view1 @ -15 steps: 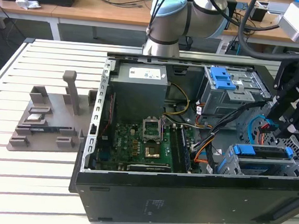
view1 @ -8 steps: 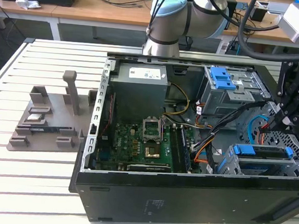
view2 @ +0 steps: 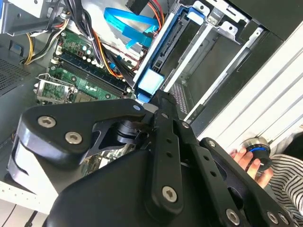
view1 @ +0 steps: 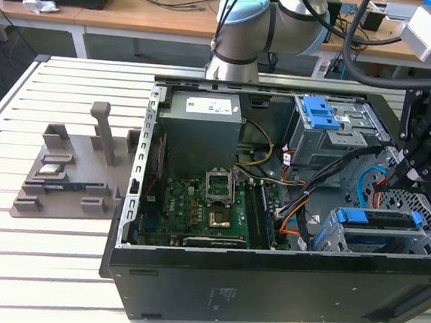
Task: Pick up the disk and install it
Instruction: 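Insert the disk into the insertion slot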
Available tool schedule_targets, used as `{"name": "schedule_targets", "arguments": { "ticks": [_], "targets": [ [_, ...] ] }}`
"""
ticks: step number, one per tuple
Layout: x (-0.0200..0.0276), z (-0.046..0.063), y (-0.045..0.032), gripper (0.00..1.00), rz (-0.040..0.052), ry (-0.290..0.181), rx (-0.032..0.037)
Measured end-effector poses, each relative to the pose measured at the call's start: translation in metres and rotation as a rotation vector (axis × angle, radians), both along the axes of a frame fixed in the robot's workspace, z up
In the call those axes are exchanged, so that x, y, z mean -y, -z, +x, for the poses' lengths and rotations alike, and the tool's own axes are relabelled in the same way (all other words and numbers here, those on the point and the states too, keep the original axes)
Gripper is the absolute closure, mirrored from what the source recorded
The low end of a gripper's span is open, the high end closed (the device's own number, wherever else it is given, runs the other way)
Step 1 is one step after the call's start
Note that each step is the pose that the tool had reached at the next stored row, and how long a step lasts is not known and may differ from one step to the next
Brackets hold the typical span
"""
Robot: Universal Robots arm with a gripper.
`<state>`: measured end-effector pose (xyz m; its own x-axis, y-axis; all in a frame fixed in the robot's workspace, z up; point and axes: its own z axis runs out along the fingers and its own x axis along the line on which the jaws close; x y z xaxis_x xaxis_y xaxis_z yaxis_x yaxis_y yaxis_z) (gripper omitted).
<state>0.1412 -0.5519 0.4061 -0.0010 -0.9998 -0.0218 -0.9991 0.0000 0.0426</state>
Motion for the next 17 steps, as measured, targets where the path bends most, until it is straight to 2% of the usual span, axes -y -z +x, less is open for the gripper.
{"name": "schedule_targets", "arguments": {
  "ticks": [2, 4, 7, 10, 14, 17],
  "targets": [
    [-0.0013, 0.004, -0.0002, 0.89, -0.003, 0.0, -0.0001],
    [-0.0053, 0.016, -0.0001, 0.89, -0.0044, 0.0, -0.0004],
    [-0.0085, 0.026, 0.0004, 0.89, -0.0067, 0.0, -0.0008],
    [-0.0139, 0.041, 0.0059, 0.89, -0.0195, 0.0, -0.0032],
    [-0.0204, 0.046, 0.0122, 0.89, -0.0259, 0.0, -0.0055],
    [-0.0276, 0.046, 0.0166, 0.89, -0.0308, 0.0, -0.0055]
  ]
}}
